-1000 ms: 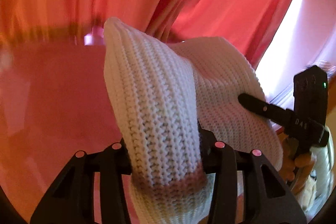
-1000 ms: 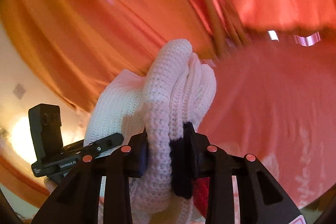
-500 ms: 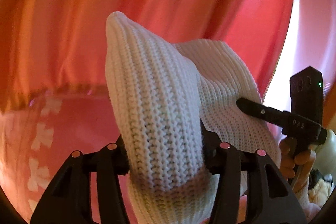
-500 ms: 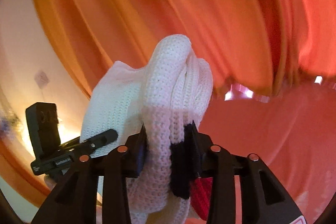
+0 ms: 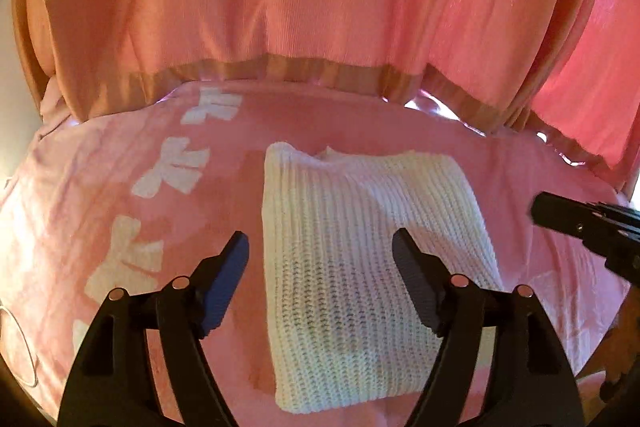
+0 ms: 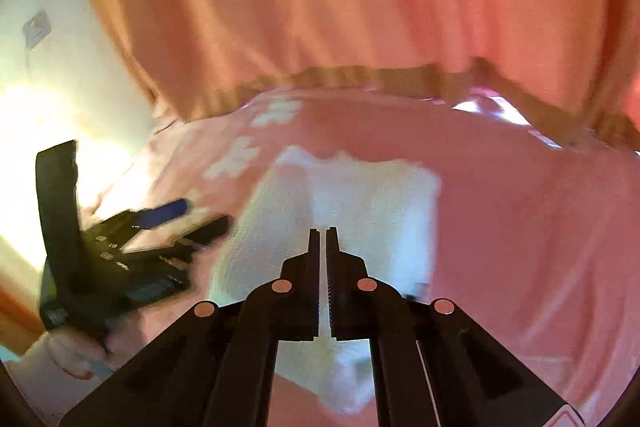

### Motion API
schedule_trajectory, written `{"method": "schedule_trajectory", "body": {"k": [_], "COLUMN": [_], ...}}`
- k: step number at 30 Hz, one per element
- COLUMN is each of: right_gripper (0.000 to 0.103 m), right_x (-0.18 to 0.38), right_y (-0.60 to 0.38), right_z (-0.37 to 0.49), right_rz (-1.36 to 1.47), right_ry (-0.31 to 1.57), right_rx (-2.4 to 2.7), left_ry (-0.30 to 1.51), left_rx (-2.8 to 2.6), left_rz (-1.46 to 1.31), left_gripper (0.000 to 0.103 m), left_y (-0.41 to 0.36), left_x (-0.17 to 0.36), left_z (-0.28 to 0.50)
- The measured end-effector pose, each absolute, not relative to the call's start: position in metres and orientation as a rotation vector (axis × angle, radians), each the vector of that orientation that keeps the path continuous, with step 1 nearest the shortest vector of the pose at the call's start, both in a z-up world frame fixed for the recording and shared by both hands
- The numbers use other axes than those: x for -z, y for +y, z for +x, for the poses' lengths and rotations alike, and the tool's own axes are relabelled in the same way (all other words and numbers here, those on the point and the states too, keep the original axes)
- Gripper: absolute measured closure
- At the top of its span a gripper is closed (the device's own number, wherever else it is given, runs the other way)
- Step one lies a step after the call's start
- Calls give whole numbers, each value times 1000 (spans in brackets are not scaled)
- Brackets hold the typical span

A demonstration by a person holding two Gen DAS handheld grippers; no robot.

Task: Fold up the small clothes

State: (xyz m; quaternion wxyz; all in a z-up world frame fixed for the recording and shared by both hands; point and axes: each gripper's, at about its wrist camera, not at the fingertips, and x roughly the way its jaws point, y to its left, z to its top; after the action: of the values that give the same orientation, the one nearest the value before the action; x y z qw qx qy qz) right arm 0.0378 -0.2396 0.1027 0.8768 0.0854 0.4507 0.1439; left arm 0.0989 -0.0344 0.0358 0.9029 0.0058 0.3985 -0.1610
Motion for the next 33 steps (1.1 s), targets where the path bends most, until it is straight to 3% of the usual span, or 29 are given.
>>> {"method": "schedule_trajectory", "body": {"k": [6, 12, 16, 19, 29, 32, 33], "right_gripper": [103, 101, 103, 103, 56, 59, 71], "right_x": [-3, -44, -1, -18, -14, -3, 2], "right_y": [-251, -250, -241, -244, -251, -255, -256], "right_z": [64, 44, 43, 34, 0, -3, -3], "right_rz": [46, 142, 77, 118, 113, 103, 111], "right_ry": [1172, 1075, 1211, 1172, 1183, 1203, 1210], "right_rx": [-145, -228, -204, -232, -276, -267, -265], "left_ry": [937, 939, 942, 933, 930, 954, 962], "left_rx": [306, 288, 294, 296, 308, 309, 305], "left_rz": [121, 144, 142, 137, 153, 178, 187], "left_gripper": [31, 31, 31, 31, 25, 25, 25], "left_y": [-59, -59, -61, -58, -37, -38, -38], "left_x": [4, 17, 17, 14, 15, 26, 30], "left_z": [104, 102, 102, 98, 70, 69, 69]}}
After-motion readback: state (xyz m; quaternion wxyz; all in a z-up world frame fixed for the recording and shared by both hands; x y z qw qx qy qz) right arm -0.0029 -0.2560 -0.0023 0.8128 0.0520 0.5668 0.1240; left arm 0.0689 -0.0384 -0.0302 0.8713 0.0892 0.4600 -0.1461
